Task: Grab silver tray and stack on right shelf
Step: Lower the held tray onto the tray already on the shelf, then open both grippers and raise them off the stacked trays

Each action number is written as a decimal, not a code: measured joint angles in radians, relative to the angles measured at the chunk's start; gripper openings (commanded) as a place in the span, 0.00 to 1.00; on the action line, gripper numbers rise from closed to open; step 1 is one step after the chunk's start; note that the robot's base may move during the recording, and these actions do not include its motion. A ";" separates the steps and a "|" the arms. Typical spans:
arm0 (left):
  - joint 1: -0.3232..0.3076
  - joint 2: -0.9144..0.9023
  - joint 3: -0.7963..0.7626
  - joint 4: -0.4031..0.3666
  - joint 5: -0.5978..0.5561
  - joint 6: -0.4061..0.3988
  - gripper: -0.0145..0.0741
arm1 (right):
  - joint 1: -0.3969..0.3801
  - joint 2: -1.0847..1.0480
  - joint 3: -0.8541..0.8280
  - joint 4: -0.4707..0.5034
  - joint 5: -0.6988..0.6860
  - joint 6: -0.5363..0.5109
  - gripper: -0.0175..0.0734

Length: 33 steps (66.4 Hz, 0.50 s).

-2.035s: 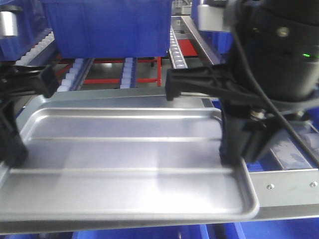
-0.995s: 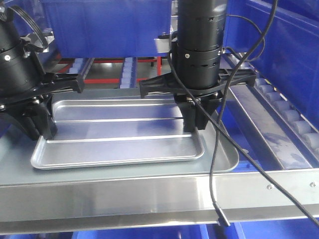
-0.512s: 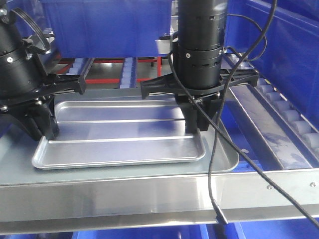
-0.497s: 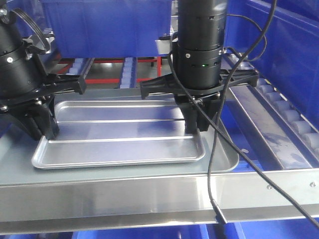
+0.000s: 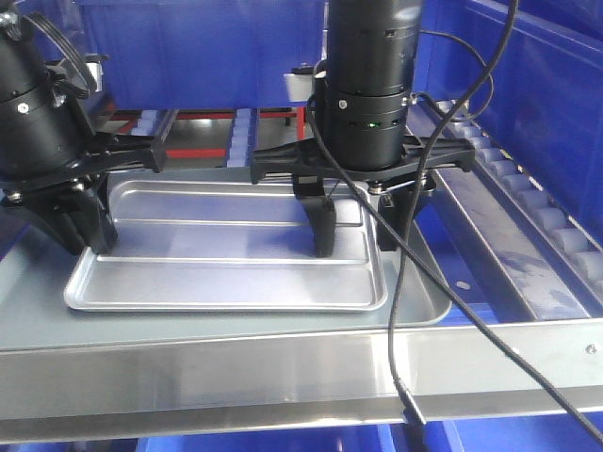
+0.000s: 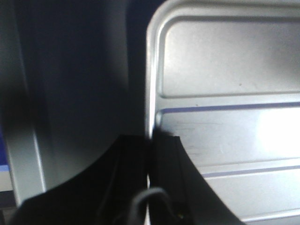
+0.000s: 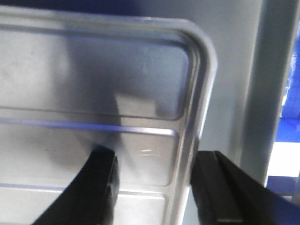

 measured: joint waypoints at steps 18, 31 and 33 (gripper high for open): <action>0.000 0.000 0.000 -0.028 0.027 0.001 0.58 | 0.012 -0.011 -0.010 0.033 -0.026 0.000 0.69; 0.018 0.000 -0.001 -0.035 0.039 0.002 0.58 | -0.002 -0.027 -0.012 0.043 -0.047 0.000 0.69; 0.020 0.000 -0.001 -0.037 0.039 0.002 0.58 | -0.005 -0.027 -0.012 0.045 -0.047 0.000 0.69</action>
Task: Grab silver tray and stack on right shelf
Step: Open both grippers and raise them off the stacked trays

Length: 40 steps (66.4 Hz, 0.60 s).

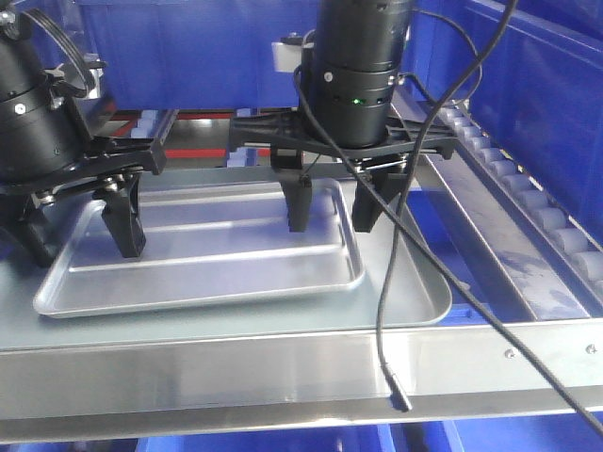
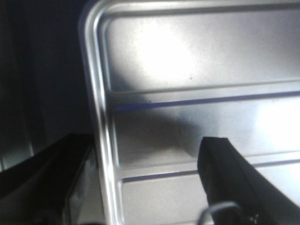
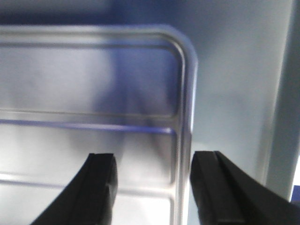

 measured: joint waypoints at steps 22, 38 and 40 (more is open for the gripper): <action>0.035 0.000 -0.002 -0.002 0.015 0.002 0.51 | -0.017 0.000 0.000 -0.003 -0.001 0.000 0.64; 0.035 0.000 -0.002 -0.003 0.023 0.002 0.08 | -0.017 0.000 0.000 -0.003 -0.005 0.000 0.28; 0.035 0.000 -0.002 -0.004 0.023 0.002 0.08 | -0.017 0.000 0.000 -0.003 -0.005 0.000 0.28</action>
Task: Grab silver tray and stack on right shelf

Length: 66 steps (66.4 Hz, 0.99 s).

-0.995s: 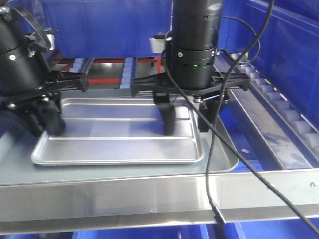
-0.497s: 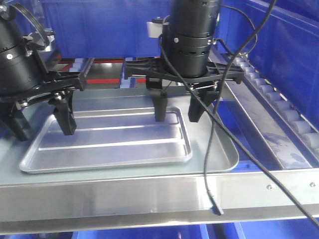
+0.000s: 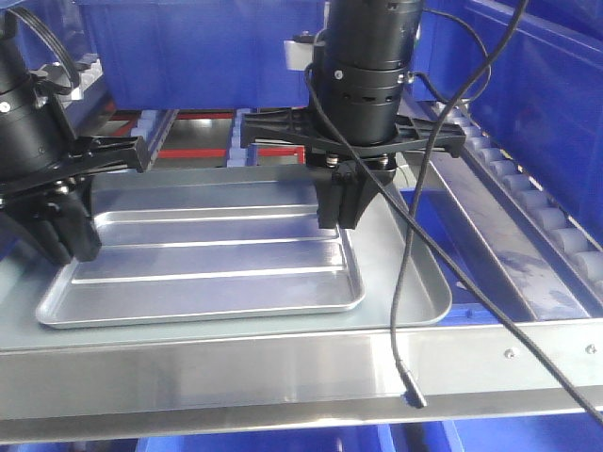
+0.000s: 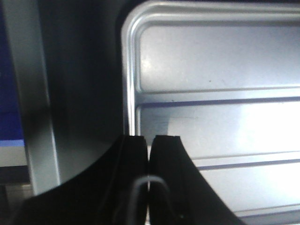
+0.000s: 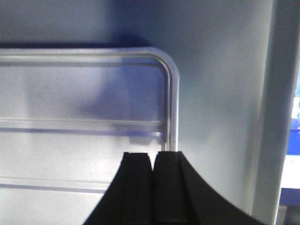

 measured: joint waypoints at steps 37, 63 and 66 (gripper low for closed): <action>0.022 -0.193 0.059 0.003 -0.082 0.000 0.06 | 0.059 -0.088 0.042 -0.058 -0.108 -0.052 0.25; 0.008 -0.684 0.523 0.039 -0.554 0.000 0.06 | 0.119 -0.441 0.387 -0.234 -0.508 -0.069 0.25; 0.008 -0.753 0.587 0.061 -0.609 0.000 0.06 | 0.119 -0.499 0.446 -0.252 -0.552 -0.070 0.25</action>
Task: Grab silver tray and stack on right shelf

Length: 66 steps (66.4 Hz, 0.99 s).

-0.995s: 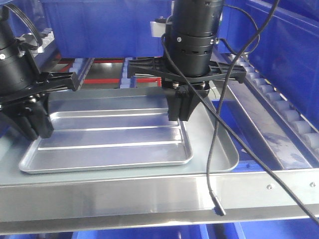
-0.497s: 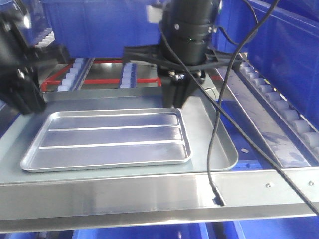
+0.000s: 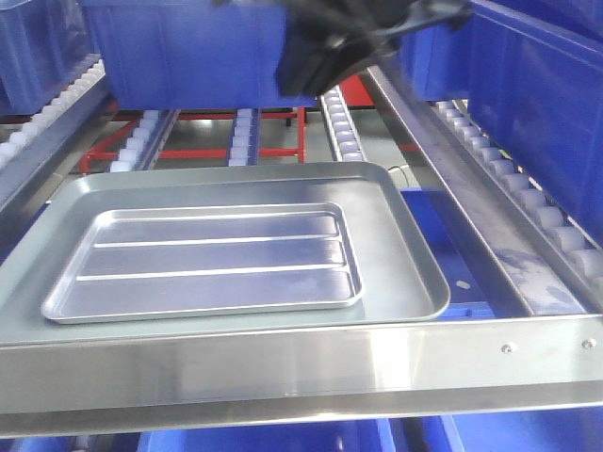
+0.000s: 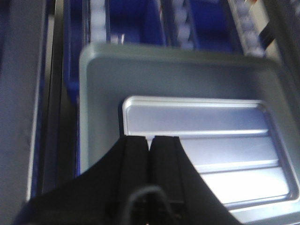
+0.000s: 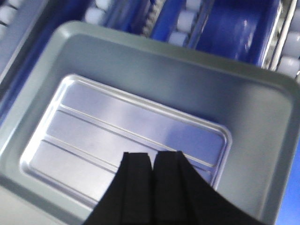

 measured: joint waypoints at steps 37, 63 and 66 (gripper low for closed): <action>0.000 -0.610 0.207 0.069 -0.033 0.000 0.06 | 0.000 -0.854 0.590 -0.189 -0.185 -0.006 0.25; 0.000 -0.610 0.207 0.069 -0.024 0.000 0.06 | 0.000 -0.936 0.608 -0.189 -0.169 -0.008 0.25; 0.000 -0.610 0.207 0.069 -0.023 0.000 0.06 | -0.005 -0.944 0.608 -0.189 -0.155 -0.008 0.25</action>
